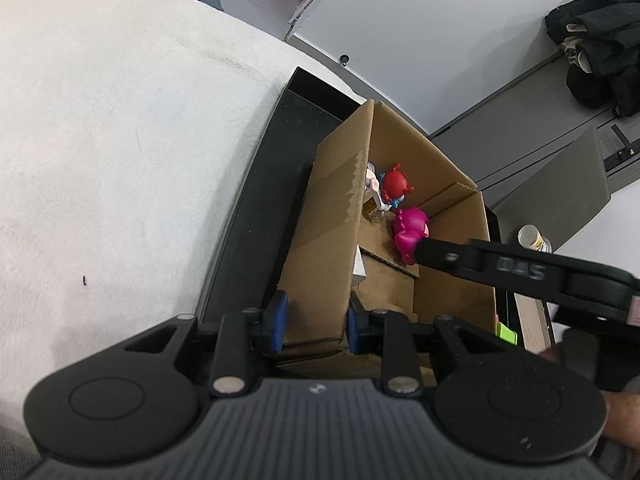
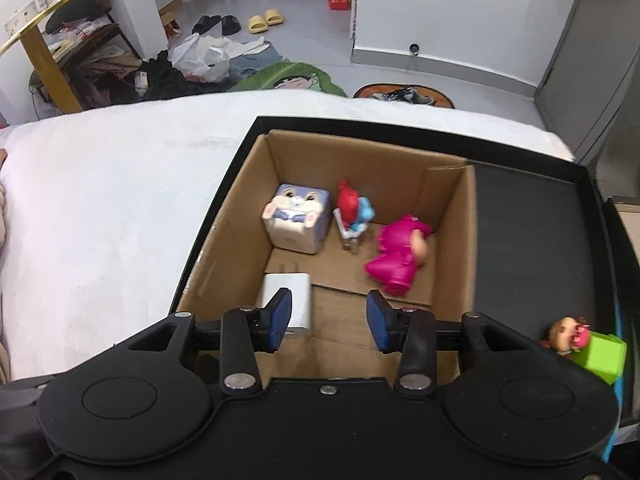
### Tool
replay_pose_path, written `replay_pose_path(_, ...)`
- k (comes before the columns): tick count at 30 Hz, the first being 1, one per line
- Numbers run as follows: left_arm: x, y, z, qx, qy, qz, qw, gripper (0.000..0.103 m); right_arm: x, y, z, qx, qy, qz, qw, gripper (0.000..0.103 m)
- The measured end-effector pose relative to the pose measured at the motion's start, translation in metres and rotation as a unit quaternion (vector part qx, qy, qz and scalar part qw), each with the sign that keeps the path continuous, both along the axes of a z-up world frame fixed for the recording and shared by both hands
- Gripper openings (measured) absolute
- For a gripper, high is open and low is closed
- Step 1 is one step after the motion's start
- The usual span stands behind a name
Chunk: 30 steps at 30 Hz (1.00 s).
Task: Organize rigid objects
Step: 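Lower the plug into the box and open the right gripper, then move the right gripper to the green cup and close on it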
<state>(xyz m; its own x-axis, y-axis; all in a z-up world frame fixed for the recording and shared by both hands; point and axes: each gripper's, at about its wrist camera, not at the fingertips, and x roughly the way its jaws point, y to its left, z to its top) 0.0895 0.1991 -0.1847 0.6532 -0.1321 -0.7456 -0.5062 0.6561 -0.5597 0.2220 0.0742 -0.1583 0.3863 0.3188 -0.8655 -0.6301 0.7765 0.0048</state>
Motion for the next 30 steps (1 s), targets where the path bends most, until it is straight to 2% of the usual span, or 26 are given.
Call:
replay_pose_path(8,0.001,-0.001,0.000,0.003,0.001,-0.001,1.0000,0.027,0.007,-0.023,0.020,0.004,-0.019,-0.003,1.000,0.045)
replay_pose_path(11,0.001,0.000,0.000,0.004,0.001,-0.002,1.0000,0.027,0.011,-0.035,0.028,0.008,-0.029,-0.012,0.999,0.050)
replay_pose_path(18,0.001,0.000,-0.001,0.004,0.001,-0.002,1.0000,0.027,0.027,-0.071,0.040,0.020,-0.040,-0.045,0.998,0.052)
replay_pose_path(30,0.001,0.000,-0.001,0.004,0.001,-0.002,1.0000,0.027,0.053,-0.125,0.015,0.006,-0.029,-0.122,0.992,0.052)
